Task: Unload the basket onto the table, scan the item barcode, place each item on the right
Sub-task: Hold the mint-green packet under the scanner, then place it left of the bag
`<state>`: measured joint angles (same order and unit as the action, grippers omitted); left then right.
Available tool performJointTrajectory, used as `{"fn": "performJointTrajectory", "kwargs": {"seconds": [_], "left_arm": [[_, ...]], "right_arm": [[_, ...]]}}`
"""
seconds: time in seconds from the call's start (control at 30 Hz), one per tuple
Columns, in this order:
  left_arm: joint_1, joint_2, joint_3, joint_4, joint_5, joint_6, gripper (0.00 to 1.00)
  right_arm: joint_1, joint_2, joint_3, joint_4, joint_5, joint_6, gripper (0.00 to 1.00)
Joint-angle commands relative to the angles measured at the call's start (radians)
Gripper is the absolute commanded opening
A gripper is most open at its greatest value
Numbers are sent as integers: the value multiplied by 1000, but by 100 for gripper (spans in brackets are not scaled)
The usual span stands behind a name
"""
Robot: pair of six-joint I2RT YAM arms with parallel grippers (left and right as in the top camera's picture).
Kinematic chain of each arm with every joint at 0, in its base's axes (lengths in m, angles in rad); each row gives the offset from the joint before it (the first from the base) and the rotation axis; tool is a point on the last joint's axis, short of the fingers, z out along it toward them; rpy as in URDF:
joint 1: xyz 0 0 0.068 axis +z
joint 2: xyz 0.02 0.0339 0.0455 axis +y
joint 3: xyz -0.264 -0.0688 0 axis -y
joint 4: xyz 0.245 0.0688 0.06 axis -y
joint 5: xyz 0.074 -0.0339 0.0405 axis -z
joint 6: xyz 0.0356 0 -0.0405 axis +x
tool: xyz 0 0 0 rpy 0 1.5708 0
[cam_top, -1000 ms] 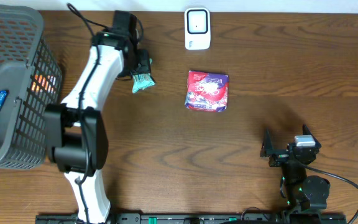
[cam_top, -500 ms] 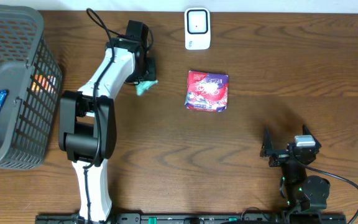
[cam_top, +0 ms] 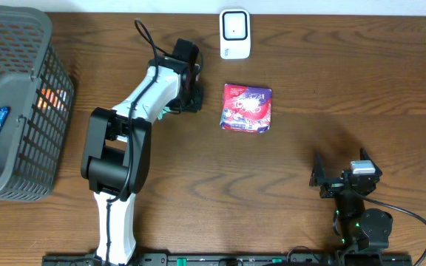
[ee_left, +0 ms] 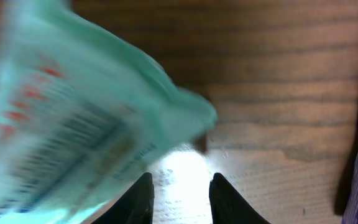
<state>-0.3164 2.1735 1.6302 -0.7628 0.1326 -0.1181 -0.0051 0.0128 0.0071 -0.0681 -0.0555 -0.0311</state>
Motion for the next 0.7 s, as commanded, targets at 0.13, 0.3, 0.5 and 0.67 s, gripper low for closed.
{"fn": "performJointTrajectory", "kwargs": {"seconds": [0.13,0.3,0.5,0.67], "left_arm": [[-21,-41,6,-10,18,10,30],[-18,-135,33,-2,-28,11,30],[37,-195,35,55,-391,45,31],[116,-156,15,42,-375,81,47]], "right_arm": [[3,-2,-2,-3,-3,-8,99],[3,-2,-2,-3,-3,-8,99],[3,-2,-2,-3,-3,-8,99],[3,-2,-2,-3,-3,-8,99]]}}
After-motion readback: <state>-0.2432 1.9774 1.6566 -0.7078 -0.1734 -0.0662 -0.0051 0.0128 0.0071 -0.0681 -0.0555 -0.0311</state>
